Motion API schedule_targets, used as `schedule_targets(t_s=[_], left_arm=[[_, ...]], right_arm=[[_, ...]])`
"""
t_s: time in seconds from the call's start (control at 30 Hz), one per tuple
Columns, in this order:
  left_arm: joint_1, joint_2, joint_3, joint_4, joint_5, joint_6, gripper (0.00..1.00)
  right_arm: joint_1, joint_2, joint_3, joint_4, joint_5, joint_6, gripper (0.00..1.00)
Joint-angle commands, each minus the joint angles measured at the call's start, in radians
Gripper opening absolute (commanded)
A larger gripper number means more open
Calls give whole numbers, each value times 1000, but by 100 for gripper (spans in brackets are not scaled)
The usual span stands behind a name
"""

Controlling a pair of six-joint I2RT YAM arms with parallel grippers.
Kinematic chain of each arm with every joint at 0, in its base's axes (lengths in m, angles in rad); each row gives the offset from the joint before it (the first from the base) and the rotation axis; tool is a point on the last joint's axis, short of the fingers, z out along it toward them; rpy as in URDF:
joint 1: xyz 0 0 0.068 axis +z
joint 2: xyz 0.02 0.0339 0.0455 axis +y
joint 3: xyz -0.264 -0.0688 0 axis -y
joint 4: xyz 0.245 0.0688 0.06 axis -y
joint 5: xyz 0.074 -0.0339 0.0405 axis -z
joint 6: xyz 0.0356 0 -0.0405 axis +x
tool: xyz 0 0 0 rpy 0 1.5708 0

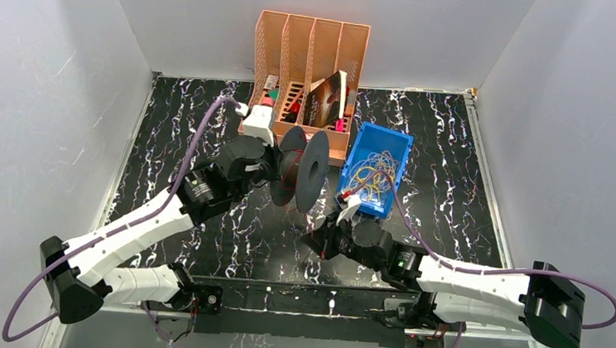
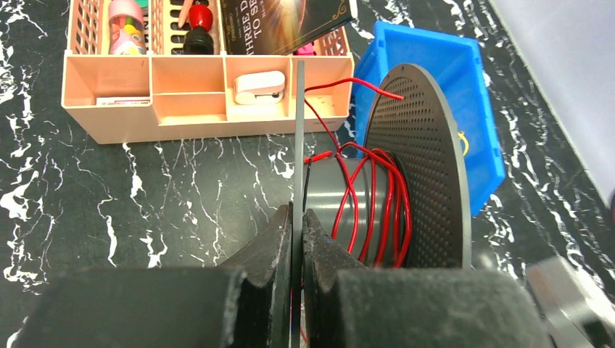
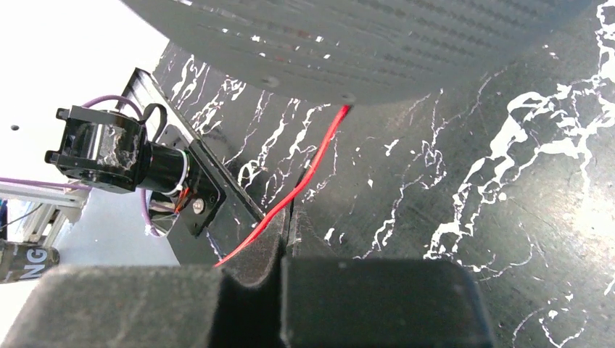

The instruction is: Wrap the cables

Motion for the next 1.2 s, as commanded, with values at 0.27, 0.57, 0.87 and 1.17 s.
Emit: schedule_targets(t_s=[0.27,0.57,0.87,1.17], left_arm=[[-2,123,14,31,-59,46,0],[-4,131,-67,11,-61,-6,0],[-22,117,-135,6,-15,-150,0],[-134,123,-156,3,-133,-148,0]], right_arm=[[93,133,262,-103,133,-89,0],[106,191,384,-187,249,-65,0],[106,260,468,-198,404,-31,0],[106,287,540,-305,568,106,0]])
